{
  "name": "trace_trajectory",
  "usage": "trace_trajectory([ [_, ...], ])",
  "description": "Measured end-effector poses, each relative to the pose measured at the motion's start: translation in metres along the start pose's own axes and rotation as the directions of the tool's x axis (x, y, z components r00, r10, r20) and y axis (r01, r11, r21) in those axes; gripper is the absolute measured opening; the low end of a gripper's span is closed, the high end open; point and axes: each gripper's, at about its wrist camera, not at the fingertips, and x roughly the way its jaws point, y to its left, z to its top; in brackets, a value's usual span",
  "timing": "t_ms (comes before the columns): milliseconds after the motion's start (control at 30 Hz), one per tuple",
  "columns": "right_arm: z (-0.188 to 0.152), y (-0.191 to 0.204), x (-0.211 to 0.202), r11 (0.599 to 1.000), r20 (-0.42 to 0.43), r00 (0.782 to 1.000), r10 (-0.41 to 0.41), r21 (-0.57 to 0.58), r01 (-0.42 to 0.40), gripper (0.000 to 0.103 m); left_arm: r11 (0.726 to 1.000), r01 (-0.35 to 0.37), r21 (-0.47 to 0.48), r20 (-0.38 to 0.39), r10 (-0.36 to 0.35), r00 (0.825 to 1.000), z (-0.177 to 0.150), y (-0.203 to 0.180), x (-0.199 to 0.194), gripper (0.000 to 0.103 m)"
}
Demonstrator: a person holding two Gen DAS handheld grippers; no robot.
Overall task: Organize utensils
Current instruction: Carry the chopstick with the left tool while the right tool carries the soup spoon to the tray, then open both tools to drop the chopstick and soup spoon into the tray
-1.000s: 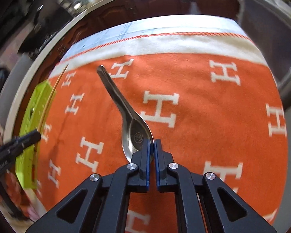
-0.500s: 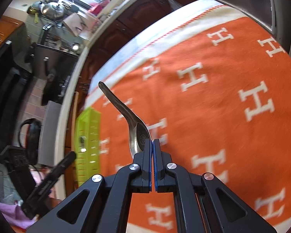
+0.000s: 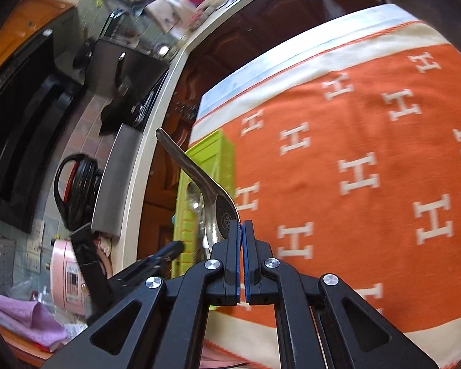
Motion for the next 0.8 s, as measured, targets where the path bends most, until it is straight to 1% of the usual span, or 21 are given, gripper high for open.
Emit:
trace_trajectory([
  [67, 0.0, 0.017, 0.011, 1.0, -0.014, 1.0, -0.015, -0.023, 0.015, 0.001, 1.0, -0.001, -0.001, -0.002, 0.001, 1.0, 0.0, 0.006, 0.004, 0.004],
  [133, -0.002, 0.039, 0.032, 0.998, -0.05, 0.998, -0.036, -0.046, 0.034, 0.001, 1.0, 0.008, -0.002, 0.003, -0.008, 1.0, 0.0, 0.01, 0.005, 0.004],
  [167, -0.002, 0.039, 0.032, 0.998, -0.05, 0.998, -0.036, -0.046, 0.034, 0.001, 1.0, 0.011, -0.005, 0.006, -0.011, 1.0, 0.0, 0.012, 0.006, 0.005],
  [200, -0.001, 0.045, 0.041, 0.998, -0.06, 0.997, -0.045, -0.051, 0.042, 0.001, 1.0, 0.013, -0.01, 0.01, -0.013, 1.0, 0.002, 0.015, 0.006, 0.005],
  [300, 0.001, 0.055, 0.066, 0.997, -0.079, 0.995, -0.063, -0.047, 0.059, 0.001, 0.999, 0.022, -0.039, 0.02, -0.022, 1.0, 0.007, 0.022, 0.005, 0.009],
  [333, 0.003, 0.057, 0.072, 0.997, -0.083, 0.994, -0.067, -0.044, 0.064, 0.001, 0.998, 0.033, -0.051, 0.023, -0.032, 0.999, 0.009, 0.025, 0.004, 0.012],
  [367, 0.005, 0.062, 0.08, 0.996, -0.084, 0.994, -0.077, -0.044, 0.074, 0.001, 0.997, 0.042, -0.06, 0.028, -0.041, 0.999, 0.011, 0.028, 0.002, 0.018],
  [433, 0.011, 0.062, 0.095, 0.995, -0.086, 0.992, -0.094, -0.036, 0.091, 0.001, 0.996, 0.047, -0.076, 0.039, -0.044, 0.998, 0.016, 0.032, -0.001, 0.021],
  [533, 0.02, 0.065, 0.122, 0.992, -0.098, 0.988, -0.123, -0.011, 0.122, 0.001, 0.994, 0.042, -0.097, 0.056, -0.037, 0.998, 0.023, 0.038, -0.003, 0.021],
  [567, 0.02, 0.065, 0.122, 0.992, -0.098, 0.988, -0.123, -0.011, 0.122, 0.001, 0.994, 0.037, -0.102, 0.061, -0.031, 0.998, 0.025, 0.04, -0.003, 0.021],
  [600, 0.025, 0.063, 0.134, 0.99, -0.1, 0.986, -0.137, 0.0, 0.138, 0.001, 0.994, 0.027, -0.107, 0.065, -0.02, 0.998, 0.028, 0.042, -0.003, 0.021],
  [700, 0.028, 0.062, 0.145, 0.988, -0.099, 0.983, -0.153, 0.014, 0.155, 0.001, 0.994, 0.001, -0.113, 0.075, 0.008, 0.997, 0.034, 0.046, -0.003, 0.021],
  [800, 0.036, 0.06, 0.165, 0.981, -0.103, 0.979, -0.175, 0.067, 0.182, 0.001, 0.993, -0.012, -0.118, 0.081, 0.021, 0.996, 0.038, 0.048, -0.003, 0.021],
])
